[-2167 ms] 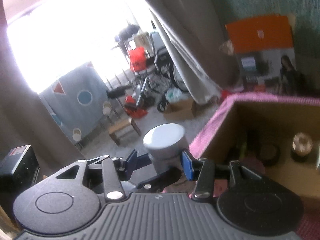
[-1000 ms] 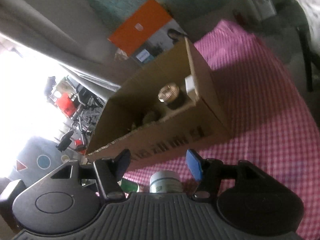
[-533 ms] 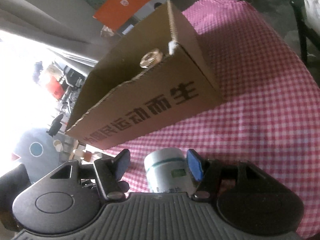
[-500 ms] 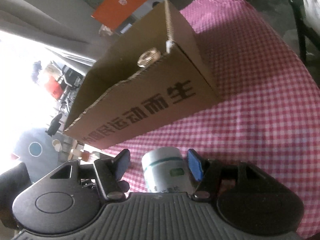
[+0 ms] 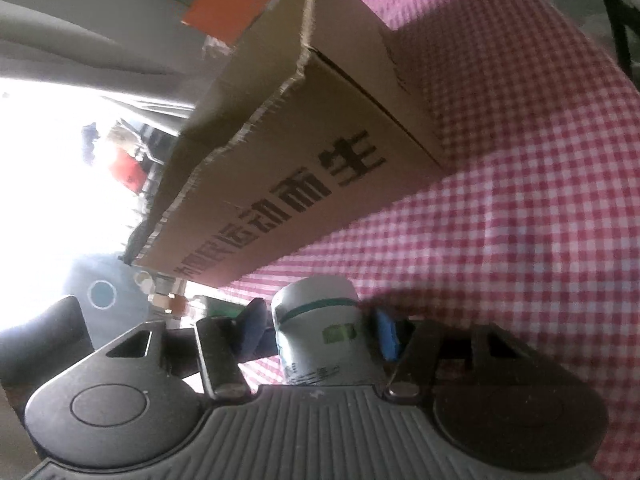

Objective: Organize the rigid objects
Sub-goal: 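Lift the white pill bottle with both grippers and carry it over the box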

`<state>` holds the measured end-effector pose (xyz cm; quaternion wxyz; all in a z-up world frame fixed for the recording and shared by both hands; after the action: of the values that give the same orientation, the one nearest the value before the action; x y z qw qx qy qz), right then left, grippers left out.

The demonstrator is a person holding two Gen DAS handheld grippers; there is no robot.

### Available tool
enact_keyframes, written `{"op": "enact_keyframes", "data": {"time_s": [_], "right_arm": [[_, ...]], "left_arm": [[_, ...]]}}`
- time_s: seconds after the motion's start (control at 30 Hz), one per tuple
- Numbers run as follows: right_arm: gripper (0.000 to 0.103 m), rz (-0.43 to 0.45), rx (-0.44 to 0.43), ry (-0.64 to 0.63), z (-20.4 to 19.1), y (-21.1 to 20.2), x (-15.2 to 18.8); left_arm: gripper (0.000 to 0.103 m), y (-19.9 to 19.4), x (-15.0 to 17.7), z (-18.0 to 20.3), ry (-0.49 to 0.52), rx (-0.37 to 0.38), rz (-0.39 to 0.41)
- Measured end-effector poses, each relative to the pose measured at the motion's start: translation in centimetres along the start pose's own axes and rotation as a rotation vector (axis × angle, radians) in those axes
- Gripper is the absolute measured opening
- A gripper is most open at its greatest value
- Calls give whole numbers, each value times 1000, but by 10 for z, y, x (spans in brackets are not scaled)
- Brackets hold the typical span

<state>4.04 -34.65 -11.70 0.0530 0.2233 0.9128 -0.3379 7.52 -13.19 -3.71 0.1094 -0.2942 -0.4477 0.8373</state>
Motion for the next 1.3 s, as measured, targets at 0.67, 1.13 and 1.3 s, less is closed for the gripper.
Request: {"op": "enact_keyframes", "data": {"time_s": [0.67,1.13,1.3], "right_arm": [[56,171,166,-318,-65,-36,37],[56,253,168,-398,-94,-46,43],[56,300,173,-479,-127,-57,34]], "left_arm": [[61,-22,31,40,338,-183,176],[52,-48,31,46,327,-239,328],[52,-77,22,54,343,-291,428]]}}
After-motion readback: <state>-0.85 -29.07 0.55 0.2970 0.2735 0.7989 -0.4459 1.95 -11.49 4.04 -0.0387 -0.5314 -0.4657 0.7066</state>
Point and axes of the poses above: each gripper's, at about its wrist camera, not at the fingertips, and y roughly the way its jaws point, z to its right, x to its underside, the point moved 1 cm from there along y, roughly the way its jaws point, and after that the axes turned 9 degrees about -z, right-handed, at the moved point
